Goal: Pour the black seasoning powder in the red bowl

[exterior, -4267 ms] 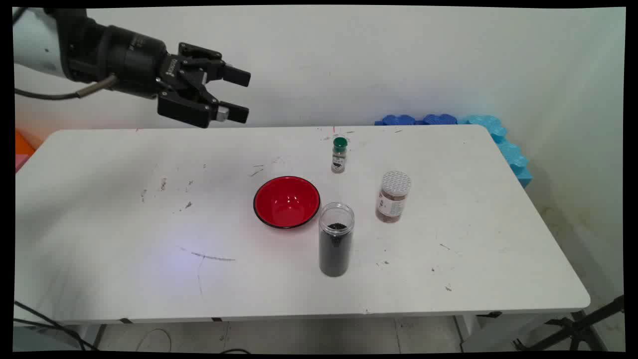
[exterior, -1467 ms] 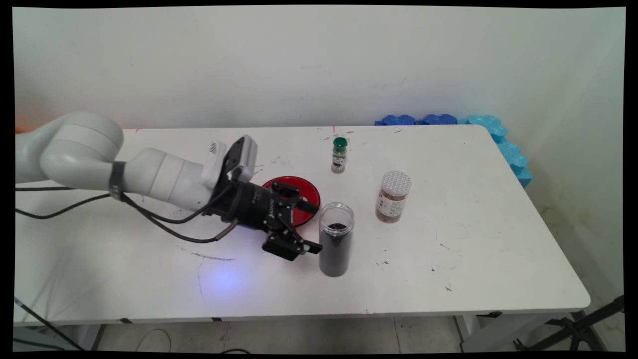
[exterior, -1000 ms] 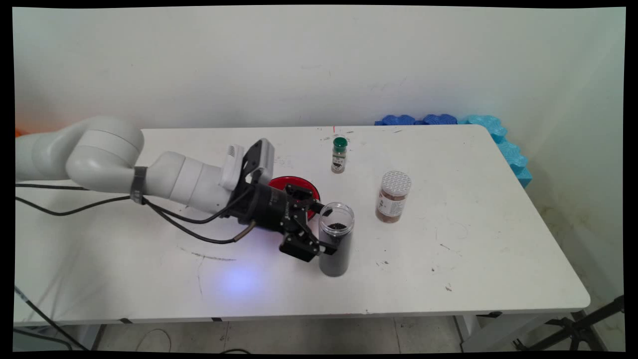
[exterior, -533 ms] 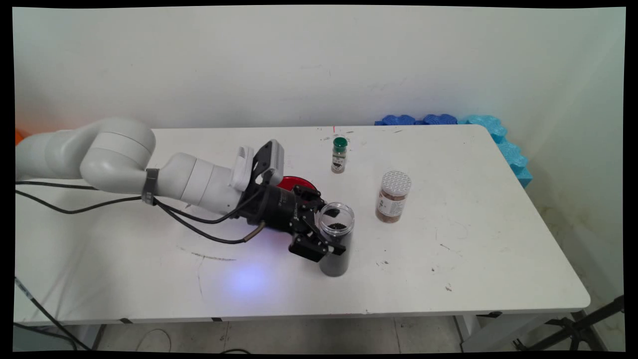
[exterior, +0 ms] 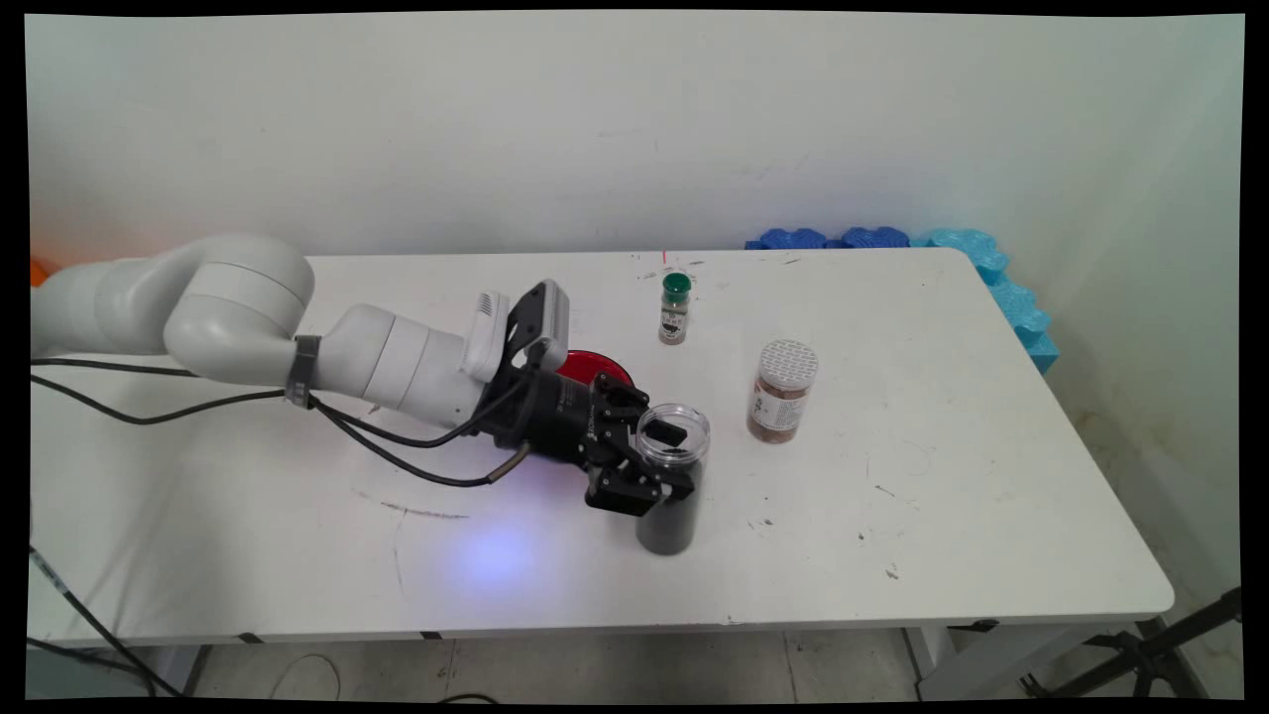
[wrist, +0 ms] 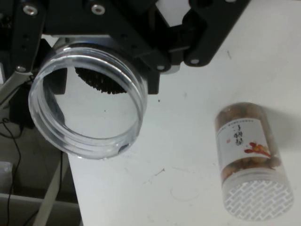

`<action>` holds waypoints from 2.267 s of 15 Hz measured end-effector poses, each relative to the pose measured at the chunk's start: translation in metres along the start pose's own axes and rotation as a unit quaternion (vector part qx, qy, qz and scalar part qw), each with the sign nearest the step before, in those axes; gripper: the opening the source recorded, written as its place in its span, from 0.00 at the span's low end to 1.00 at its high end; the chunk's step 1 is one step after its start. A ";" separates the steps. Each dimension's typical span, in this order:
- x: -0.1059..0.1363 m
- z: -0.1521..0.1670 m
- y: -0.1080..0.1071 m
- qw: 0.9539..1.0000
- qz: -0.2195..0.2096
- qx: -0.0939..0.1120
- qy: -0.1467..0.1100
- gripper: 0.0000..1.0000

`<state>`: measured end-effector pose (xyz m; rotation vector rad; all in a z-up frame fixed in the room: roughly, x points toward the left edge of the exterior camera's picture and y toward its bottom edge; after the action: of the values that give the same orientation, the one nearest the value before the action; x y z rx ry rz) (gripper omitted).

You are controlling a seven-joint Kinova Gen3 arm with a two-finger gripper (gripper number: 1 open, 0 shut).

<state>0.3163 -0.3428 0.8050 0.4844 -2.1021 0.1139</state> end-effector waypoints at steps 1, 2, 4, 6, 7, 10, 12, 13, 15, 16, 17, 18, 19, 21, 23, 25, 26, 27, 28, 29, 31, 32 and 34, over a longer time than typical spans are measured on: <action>0.001 -0.002 0.001 1.000 0.003 -0.002 0.000 0.00; 0.003 -0.005 0.001 1.000 0.007 -0.004 0.001 0.00; 0.007 -0.014 0.001 1.000 0.016 -0.006 0.002 0.00; 0.012 -0.027 0.002 1.000 0.020 -0.002 0.002 0.00; 0.015 -0.034 0.003 1.000 0.021 0.000 0.002 0.00; 0.026 -0.060 0.007 1.000 0.025 0.005 0.003 0.00; 0.034 -0.078 0.010 1.000 0.028 0.006 0.003 0.00; 0.038 -0.088 0.011 1.000 0.030 0.007 0.004 0.00; 0.046 -0.106 0.013 0.999 0.033 0.009 0.006 0.00; 0.050 -0.116 0.014 0.999 0.034 0.009 0.007 0.00; 0.055 -0.126 0.015 0.999 0.036 0.009 0.009 0.00; 0.058 -0.134 0.016 0.999 0.037 0.009 0.010 0.00; 0.062 -0.142 0.017 0.999 0.038 0.009 0.011 0.00; 0.070 -0.157 0.018 0.999 0.039 0.010 0.013 0.00; 0.076 -0.170 0.018 0.999 0.039 0.011 0.015 0.00; 0.082 -0.179 0.018 0.999 0.038 0.013 0.016 0.00; 0.084 -0.183 0.018 0.999 0.037 0.014 0.016 0.00; 0.086 -0.186 0.017 0.999 0.035 0.015 0.016 0.00; 0.088 -0.189 0.017 0.999 0.033 0.017 0.016 0.00; 0.089 -0.192 0.017 0.999 0.032 0.017 0.015 0.00; 0.089 -0.194 0.016 0.999 0.032 0.013 0.009 0.00; 0.089 -0.195 0.016 0.999 0.033 0.010 0.003 0.00; 0.088 -0.194 0.014 0.999 0.031 0.006 -0.005 0.00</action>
<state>0.4222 -0.3043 0.9863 0.4266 -2.1288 0.1599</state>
